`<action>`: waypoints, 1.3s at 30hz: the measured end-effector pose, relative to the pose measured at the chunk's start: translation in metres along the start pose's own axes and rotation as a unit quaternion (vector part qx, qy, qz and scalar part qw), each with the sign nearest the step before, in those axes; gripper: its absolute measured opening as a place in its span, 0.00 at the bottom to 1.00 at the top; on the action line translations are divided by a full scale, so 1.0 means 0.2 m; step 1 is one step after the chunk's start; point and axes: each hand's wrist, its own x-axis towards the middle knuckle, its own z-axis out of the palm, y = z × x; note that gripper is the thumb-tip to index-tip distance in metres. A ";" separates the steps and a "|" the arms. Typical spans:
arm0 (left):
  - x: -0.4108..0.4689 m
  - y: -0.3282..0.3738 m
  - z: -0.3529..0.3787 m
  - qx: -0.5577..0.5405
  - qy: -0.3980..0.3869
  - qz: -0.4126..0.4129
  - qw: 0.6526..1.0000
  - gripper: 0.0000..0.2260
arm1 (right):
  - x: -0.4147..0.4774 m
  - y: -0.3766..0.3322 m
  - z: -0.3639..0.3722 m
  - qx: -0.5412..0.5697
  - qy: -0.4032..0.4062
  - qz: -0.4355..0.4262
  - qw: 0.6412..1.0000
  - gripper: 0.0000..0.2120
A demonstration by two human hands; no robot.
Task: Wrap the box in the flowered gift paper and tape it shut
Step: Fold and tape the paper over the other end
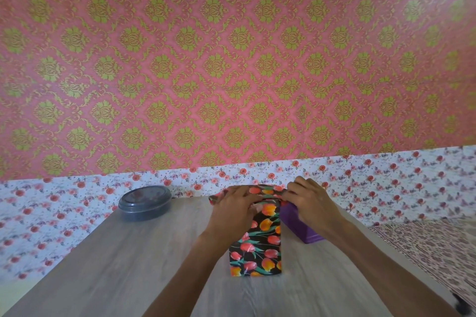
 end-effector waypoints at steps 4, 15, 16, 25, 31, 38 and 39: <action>-0.01 0.02 -0.02 0.050 0.015 0.022 0.998 0.15 | 0.09 -0.04 -0.11 -0.006 -0.098 0.021 0.995 0.12; 0.08 -0.09 -0.09 -0.157 -0.008 -0.058 0.986 0.10 | 0.25 -0.16 -0.11 0.203 -0.143 0.099 0.964 0.06; 0.09 -0.10 -0.09 -0.158 -0.008 -0.065 0.985 0.12 | 0.26 -0.15 -0.11 0.204 -0.149 0.102 0.962 0.06; 0.26 -0.15 -0.16 0.000 -0.127 -0.026 0.992 0.11 | 0.39 -0.05 -0.07 0.289 -0.189 0.143 0.928 0.05; 0.24 -0.15 -0.12 0.036 -0.092 -0.020 0.995 0.09 | 0.38 -0.09 -0.02 0.272 -0.190 0.180 0.926 0.04; 0.22 -0.16 -0.09 -0.055 -0.049 -0.074 0.994 0.11 | 0.38 -0.08 0.00 0.274 -0.193 0.182 0.924 0.07; 0.23 -0.18 -0.09 -0.047 -0.051 -0.081 0.994 0.13 | 0.38 -0.08 -0.01 0.285 -0.199 0.187 0.919 0.10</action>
